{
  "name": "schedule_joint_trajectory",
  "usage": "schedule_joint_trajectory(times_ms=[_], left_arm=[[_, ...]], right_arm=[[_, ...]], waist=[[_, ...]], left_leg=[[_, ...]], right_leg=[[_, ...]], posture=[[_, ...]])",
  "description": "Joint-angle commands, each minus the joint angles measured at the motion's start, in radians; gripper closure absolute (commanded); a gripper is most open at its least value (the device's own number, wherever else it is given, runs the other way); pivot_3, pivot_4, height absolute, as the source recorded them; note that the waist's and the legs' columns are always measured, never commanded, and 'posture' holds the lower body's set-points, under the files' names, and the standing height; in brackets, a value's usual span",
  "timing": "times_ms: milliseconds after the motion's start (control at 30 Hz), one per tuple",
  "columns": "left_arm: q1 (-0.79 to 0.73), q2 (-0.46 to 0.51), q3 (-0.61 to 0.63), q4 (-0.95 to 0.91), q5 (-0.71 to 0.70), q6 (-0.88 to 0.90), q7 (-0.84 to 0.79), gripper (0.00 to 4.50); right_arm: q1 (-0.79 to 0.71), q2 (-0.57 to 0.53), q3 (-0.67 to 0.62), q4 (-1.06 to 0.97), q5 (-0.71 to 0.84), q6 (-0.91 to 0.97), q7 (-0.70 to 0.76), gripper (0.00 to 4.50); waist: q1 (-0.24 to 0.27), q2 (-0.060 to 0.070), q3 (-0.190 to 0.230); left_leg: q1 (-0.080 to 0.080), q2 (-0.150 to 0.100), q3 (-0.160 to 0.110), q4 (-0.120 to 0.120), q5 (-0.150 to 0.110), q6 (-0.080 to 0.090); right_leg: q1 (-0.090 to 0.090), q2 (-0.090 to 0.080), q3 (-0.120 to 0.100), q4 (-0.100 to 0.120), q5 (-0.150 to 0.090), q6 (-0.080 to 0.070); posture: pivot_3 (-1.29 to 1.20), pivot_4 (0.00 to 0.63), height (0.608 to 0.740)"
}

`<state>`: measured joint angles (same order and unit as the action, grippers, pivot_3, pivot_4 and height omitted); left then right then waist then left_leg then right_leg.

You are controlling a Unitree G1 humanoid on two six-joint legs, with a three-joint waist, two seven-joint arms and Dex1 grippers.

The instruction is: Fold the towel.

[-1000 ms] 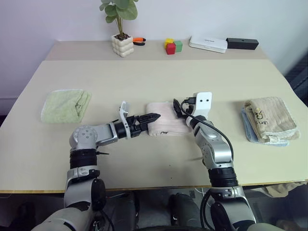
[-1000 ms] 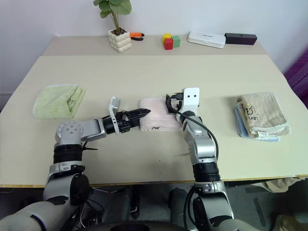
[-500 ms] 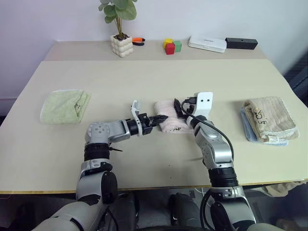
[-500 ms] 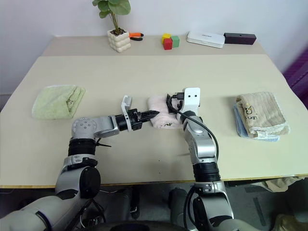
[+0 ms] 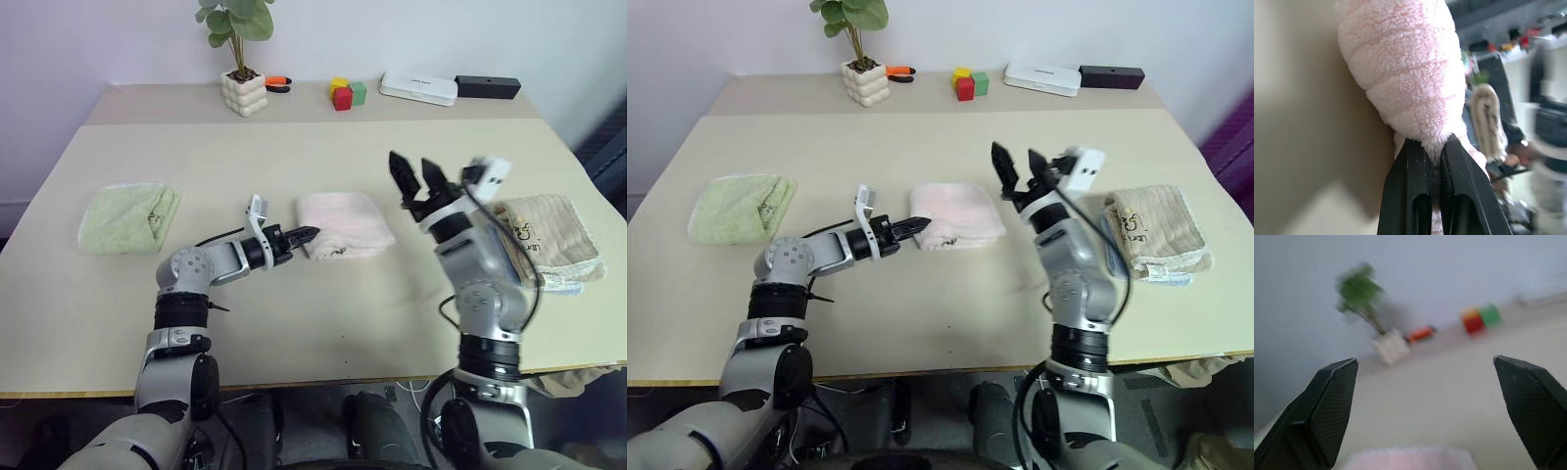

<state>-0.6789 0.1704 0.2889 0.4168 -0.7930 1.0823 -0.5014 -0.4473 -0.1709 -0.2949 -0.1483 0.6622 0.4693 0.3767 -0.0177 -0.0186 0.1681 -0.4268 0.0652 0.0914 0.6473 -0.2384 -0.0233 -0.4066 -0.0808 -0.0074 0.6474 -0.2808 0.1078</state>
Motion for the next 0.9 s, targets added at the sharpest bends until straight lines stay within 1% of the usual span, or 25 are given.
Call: schedule_joint_trajectory(times_ms=[33, 133, 167, 200, 267, 300, 367, 467, 533, 700, 800, 900], left_arm=[[0.007, 0.018, 0.023, -0.024, 0.041, -0.132, -0.007, 4.42], [0.023, 0.011, 0.043, -0.048, 0.047, -0.252, -0.040, 4.42], [0.033, 0.005, 0.040, -0.070, 0.048, -0.296, -0.066, 4.42], [0.040, -0.014, 0.062, -0.085, 0.021, -0.306, -0.052, 4.42], [0.048, -0.042, 0.090, -0.106, -0.011, -0.327, -0.040, 4.42], [0.055, -0.053, 0.093, -0.120, -0.001, -0.358, -0.028, 4.42], [0.068, -0.065, 0.087, -0.153, 0.015, -0.418, -0.044, 4.42], [0.063, -0.073, 0.110, -0.181, -0.012, -0.444, -0.021, 4.42], [0.052, -0.058, 0.123, -0.193, -0.016, -0.452, -0.001, 4.42], [0.006, 0.018, 0.169, -0.219, -0.039, -0.466, 0.022, 4.42], [-0.051, 0.097, 0.217, -0.191, -0.047, -0.482, 0.034, 4.42], [-0.068, 0.169, 0.241, -0.175, -0.046, -0.491, 0.022, 4.42]], right_arm=[[0.088, -0.131, 0.073, -0.131, 0.060, 0.055, 0.210, 0.00], [0.144, -0.223, 0.112, -0.182, 0.066, 0.060, 0.315, 0.00], [0.159, -0.250, 0.129, -0.189, 0.048, 0.042, 0.347, 0.00], [0.168, -0.271, 0.145, -0.192, 0.040, 0.036, 0.374, 0.00], [0.174, -0.291, 0.159, -0.193, 0.040, 0.026, 0.403, 0.00], [0.179, -0.302, 0.171, -0.198, 0.033, 0.016, 0.422, 0.00], [0.182, -0.312, 0.185, -0.202, 0.018, -0.005, 0.447, 0.00], [0.180, -0.314, 0.184, -0.188, 0.018, -0.015, 0.464, 0.00], [0.173, -0.315, 0.181, -0.174, 0.011, -0.025, 0.467, 0.00], [0.146, -0.308, 0.188, -0.142, 0.000, -0.032, 0.468, 0.00], [0.117, -0.296, 0.199, -0.111, -0.004, -0.038, 0.473, 0.00], [0.103, -0.294, 0.211, -0.103, -0.005, -0.039, 0.486, 0.00]], waist=[[0.003, 0.000, 0.000], [0.004, 0.000, 0.000], [0.003, 0.000, 0.000], [0.003, 0.000, 0.000], [0.006, -0.001, 0.000], [0.006, -0.001, 0.000], [0.007, -0.001, 0.001], [0.008, -0.001, 0.001], [0.008, -0.001, 0.001], [0.007, -0.002, 0.001], [0.007, -0.002, 0.001], [0.006, -0.002, 0.001]], left_leg=[[0.000, 0.000, 0.000, 0.000, 0.000, 0.000], [0.000, 0.000, 0.000, 0.000, 0.000, 0.001], [0.000, 0.000, 0.000, 0.000, 0.000, 0.001], [0.000, 0.000, 0.000, 0.000, 0.000, 0.001], [-0.001, 0.000, 0.000, 0.000, 0.000, 0.001], [-0.001, 0.000, 0.000, 0.001, 0.000, 0.001], [-0.001, 0.000, 0.000, 0.001, 0.000, 0.001], [-0.001, 0.000, 0.000, 0.001, 0.000, 0.001], [-0.001, 0.000, 0.000, 0.001, 0.000, 0.001], [-0.001, 0.000, -0.001, 0.001, 0.000, 0.001], [-0.001, 0.000, 0.000, 0.001, 0.000, 0.001], [-0.001, 0.000, 0.000, 0.001, 0.000, 0.001]], right_leg=[[0.000, 0.000, 0.000, 0.000, 0.000, 0.000], [0.000, 0.000, 0.000, -0.001, 0.000, 0.000], [0.000, 0.000, 0.000, -0.001, 0.000, 0.000], [0.000, 0.000, 0.000, -0.001, 0.000, 0.000], [0.000, 0.000, 0.000, -0.001, 0.000, 0.000], [0.000, 0.000, 0.000, -0.001, 0.000, 0.000], [0.000, 0.000, 0.000, -0.001, 0.000, 0.000], [0.000, 0.000, 0.000, -0.001, 0.000, 0.000], [0.000, 0.000, 0.000, -0.001, 0.000, 0.000], [0.000, 0.000, 0.000, -0.001, 0.000, 0.000], [0.000, 0.000, 0.000, -0.001, 0.000, 0.000], [0.000, 0.000, 0.000, -0.001, 0.000, 0.000]], posture=[[0.00, 0.150, 0.735], [0.00, 0.150, 0.735], [0.00, 0.150, 0.735], [0.00, 0.150, 0.735], [0.00, 0.150, 0.735], [0.00, 0.150, 0.735], [0.00, 0.150, 0.735], [0.00, 0.150, 0.735], [0.00, 0.150, 0.735], [0.00, 0.150, 0.735], [0.00, 0.150, 0.735], [0.00, 0.150, 0.735]])
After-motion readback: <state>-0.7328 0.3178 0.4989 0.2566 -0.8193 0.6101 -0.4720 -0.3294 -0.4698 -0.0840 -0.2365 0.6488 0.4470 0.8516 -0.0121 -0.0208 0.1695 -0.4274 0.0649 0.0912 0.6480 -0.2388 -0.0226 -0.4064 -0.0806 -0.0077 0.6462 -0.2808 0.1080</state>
